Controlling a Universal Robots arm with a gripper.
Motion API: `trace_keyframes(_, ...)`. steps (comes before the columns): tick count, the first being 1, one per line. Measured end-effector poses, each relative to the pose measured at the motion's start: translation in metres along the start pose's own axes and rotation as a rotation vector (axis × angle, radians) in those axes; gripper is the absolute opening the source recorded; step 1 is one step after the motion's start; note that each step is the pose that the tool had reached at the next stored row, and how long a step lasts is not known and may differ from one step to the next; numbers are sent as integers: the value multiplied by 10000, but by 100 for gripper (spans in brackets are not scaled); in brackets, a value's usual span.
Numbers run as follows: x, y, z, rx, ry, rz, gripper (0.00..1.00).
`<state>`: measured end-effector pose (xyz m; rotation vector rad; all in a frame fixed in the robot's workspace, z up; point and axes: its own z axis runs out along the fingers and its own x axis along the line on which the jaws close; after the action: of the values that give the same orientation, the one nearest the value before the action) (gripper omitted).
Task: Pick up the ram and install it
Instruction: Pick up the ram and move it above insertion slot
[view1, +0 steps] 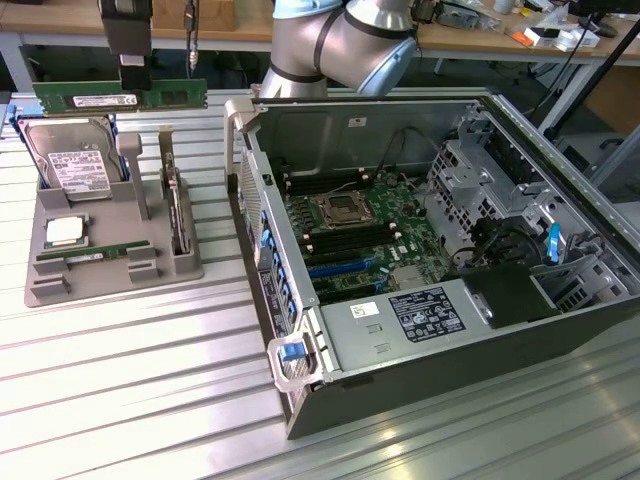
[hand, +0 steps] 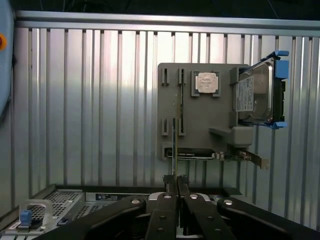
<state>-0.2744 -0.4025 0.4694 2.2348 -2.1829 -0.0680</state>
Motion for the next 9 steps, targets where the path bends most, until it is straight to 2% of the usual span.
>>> trace_keyframes(4,2,-102,-3,0,1,0,12)
trace_keyframes(6,4,-188,-6,1,0,0,12)
trace_keyframes(9,6,-268,-9,1,1,0,12)
